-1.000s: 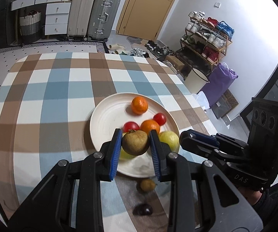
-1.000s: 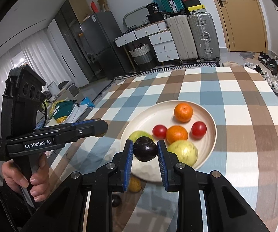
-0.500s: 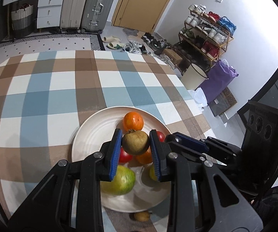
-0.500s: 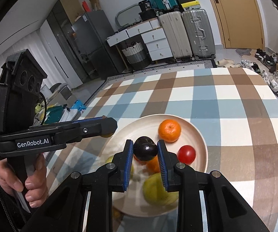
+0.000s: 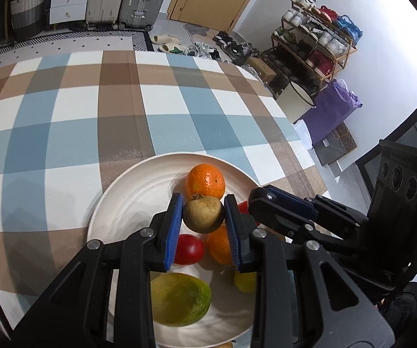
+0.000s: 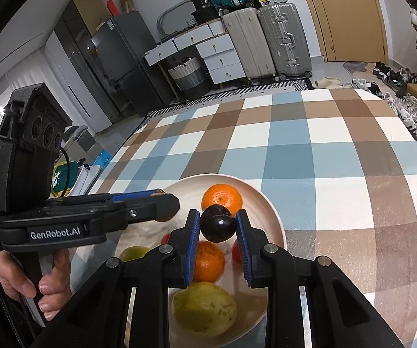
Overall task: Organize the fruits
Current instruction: 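Carry the brown fruit and dark plum over the cream plate, then open both tools to drop the brown fruit and plum onto the plate, then pull both open tools back toward the remaining loose fruit, then lower the left tool onto the loose dark plum and close on it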
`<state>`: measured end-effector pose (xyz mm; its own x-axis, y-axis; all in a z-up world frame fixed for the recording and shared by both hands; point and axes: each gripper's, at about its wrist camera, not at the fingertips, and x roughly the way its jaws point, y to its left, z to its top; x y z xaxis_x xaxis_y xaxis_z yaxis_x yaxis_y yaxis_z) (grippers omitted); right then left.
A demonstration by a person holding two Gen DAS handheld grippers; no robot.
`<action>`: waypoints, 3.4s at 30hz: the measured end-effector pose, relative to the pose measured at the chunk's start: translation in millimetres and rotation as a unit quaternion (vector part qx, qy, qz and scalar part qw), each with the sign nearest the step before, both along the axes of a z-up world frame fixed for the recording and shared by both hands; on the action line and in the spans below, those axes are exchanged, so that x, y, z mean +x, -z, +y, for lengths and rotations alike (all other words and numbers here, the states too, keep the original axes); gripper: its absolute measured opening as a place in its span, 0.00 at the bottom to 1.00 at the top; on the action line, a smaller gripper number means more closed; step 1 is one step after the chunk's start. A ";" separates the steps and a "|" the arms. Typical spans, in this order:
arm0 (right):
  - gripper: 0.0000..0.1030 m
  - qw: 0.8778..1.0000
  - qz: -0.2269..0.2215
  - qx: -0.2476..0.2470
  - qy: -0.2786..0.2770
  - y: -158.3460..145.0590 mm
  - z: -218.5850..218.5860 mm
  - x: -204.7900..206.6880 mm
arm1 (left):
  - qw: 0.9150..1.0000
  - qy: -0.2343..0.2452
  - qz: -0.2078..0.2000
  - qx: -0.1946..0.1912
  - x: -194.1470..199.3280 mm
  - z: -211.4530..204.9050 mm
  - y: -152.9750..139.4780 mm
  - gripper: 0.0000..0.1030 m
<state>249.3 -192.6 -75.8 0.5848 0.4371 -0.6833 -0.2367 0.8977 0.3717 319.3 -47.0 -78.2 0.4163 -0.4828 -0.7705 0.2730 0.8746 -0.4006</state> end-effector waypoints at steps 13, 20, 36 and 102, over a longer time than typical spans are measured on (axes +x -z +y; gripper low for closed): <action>0.25 1.000 0.003 0.002 -0.009 10.2 3.7 3.7 | 1.000 0.006 0.005 -0.001 5.8 -5.2 6.7 0.25; 0.52 1.000 -0.010 0.001 -0.002 2.9 -1.4 -2.6 | 1.000 -0.003 -0.010 0.008 0.9 -2.2 -3.1 0.25; 0.61 0.998 -0.057 0.005 0.012 -35.5 -8.4 -47.1 | 0.997 -0.046 -0.054 0.026 -58.7 30.2 -39.7 0.31; 0.97 0.994 -0.107 -0.035 0.016 -51.9 25.7 -203.6 | 0.992 -0.030 -0.055 0.113 -230.3 26.6 35.8 0.79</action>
